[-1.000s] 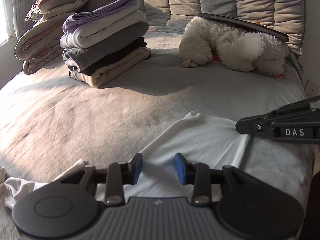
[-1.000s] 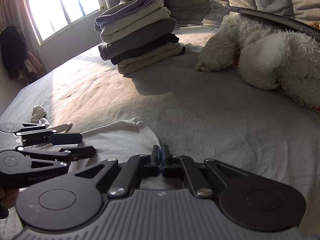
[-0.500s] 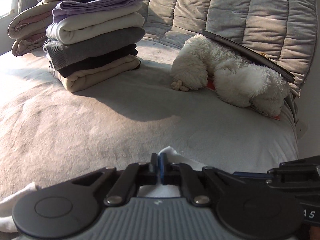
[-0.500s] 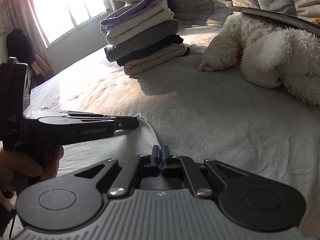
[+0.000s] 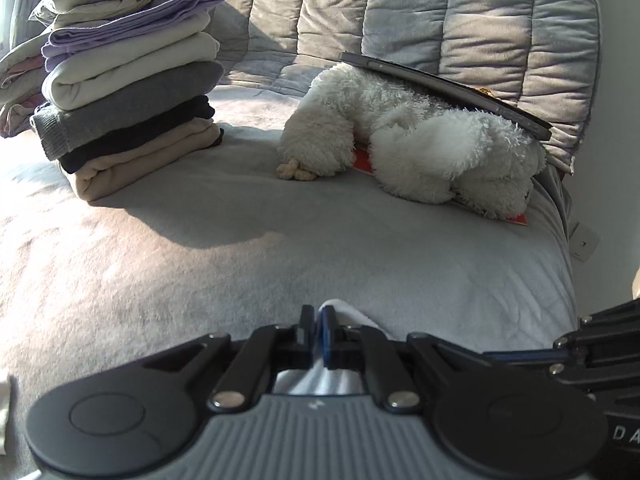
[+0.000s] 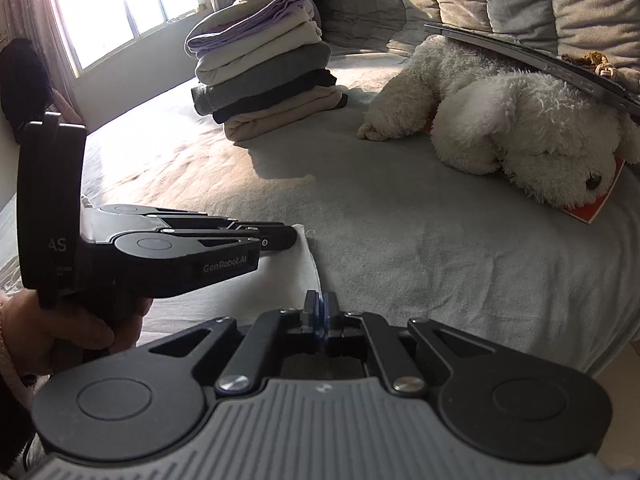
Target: Fold clothes
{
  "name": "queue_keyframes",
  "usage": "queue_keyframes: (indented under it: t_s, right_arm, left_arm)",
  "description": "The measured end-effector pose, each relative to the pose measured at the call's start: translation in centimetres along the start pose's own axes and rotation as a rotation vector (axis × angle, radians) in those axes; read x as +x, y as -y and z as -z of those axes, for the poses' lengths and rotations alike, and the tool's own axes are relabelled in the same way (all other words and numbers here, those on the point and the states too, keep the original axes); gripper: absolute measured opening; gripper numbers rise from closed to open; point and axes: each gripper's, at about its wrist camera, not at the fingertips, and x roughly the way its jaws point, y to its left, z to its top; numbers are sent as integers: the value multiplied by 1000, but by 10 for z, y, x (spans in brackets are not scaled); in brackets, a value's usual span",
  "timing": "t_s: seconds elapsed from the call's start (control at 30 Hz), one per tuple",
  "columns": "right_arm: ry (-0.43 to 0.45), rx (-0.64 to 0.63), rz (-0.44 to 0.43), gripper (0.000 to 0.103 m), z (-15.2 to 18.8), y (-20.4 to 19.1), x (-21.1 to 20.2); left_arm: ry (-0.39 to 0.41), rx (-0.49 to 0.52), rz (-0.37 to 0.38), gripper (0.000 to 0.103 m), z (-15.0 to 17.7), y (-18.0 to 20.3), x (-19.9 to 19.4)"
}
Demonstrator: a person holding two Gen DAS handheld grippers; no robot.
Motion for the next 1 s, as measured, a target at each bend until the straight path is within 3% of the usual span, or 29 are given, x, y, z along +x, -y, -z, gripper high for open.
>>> queue_keyframes:
  t_s: [0.07, 0.1, 0.13, 0.3, 0.6, 0.67, 0.7, 1.0]
  right_arm:
    - [20, -4, 32, 8, -2, 0, -1]
    - [34, -10, 42, 16, -4, -1, -2]
    - [49, -16, 48, 16, -5, -2, -4]
    - [82, -50, 42, 16, -13, -12, -9]
    - [44, -152, -4, 19, -11, -56, 6]
    - [37, -179, -14, 29, -9, -68, 9]
    - [35, -189, -20, 39, -9, -74, 11]
    - [8, -317, -94, 42, 0, -140, 23]
  left_arm:
    - [9, -18, -5, 19, -1, -2, -7]
    - [15, -24, -10, 32, -2, -2, -10]
    - [25, -29, -17, 39, -2, -3, -15]
    - [89, -62, -102, 57, 3, -15, -49]
    - [113, -151, -221, 65, 35, -52, -106]
    - [109, -174, -248, 67, 46, -62, -118]
    - [107, -186, -261, 68, 52, -66, -124]
    - [57, -290, -414, 72, 108, -116, -177]
